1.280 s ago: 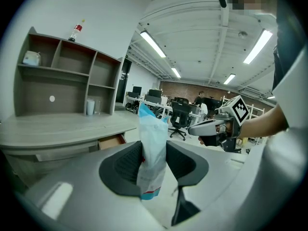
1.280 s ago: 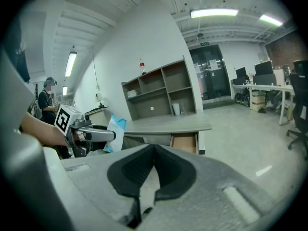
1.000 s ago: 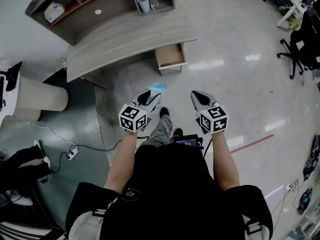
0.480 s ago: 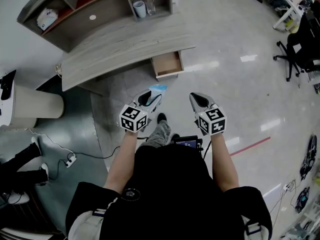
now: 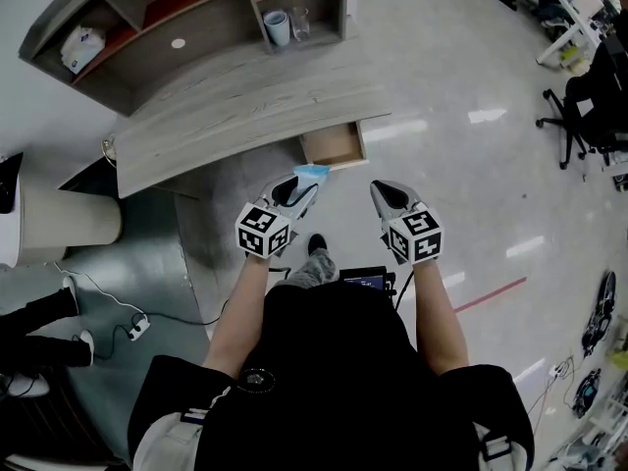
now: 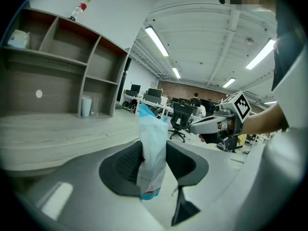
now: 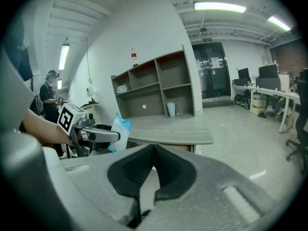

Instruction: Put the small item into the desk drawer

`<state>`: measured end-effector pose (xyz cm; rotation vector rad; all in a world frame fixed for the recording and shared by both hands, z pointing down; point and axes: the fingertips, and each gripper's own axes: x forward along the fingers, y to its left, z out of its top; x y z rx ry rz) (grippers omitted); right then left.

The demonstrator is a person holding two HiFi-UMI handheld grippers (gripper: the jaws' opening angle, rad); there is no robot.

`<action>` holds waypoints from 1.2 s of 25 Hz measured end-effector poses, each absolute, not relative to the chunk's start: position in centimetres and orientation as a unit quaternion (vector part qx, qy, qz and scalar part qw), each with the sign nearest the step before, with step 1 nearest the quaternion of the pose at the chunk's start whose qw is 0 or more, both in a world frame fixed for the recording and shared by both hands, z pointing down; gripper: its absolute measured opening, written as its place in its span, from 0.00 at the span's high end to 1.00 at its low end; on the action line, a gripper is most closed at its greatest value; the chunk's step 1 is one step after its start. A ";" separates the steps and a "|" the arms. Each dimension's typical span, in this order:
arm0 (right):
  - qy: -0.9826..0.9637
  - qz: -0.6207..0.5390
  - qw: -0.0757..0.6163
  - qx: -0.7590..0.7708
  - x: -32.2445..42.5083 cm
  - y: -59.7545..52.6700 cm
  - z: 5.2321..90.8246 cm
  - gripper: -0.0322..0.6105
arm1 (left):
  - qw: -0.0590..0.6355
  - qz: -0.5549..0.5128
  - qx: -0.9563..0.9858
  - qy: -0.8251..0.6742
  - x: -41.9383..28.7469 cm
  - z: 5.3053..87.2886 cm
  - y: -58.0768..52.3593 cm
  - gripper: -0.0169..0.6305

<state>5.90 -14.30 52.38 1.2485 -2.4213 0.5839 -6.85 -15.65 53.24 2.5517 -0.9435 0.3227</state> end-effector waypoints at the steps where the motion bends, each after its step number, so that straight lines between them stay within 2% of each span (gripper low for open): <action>1: -0.855 0.207 0.178 0.442 5.7 -14.9 52.4 0.95 | 0.199 0.116 0.913 -0.336 -7.0 53.3 -16.3 0.73; 14: -0.844 0.204 0.199 0.454 3.7 -20.1 52.8 0.95 | 0.203 0.114 0.923 -0.306 -8.2 53.8 -22.4 0.73; 30: -0.860 0.204 0.206 0.421 6.2 -23.8 52.7 0.95 | 0.211 0.101 0.906 -0.351 -5.5 53.3 -24.7 0.73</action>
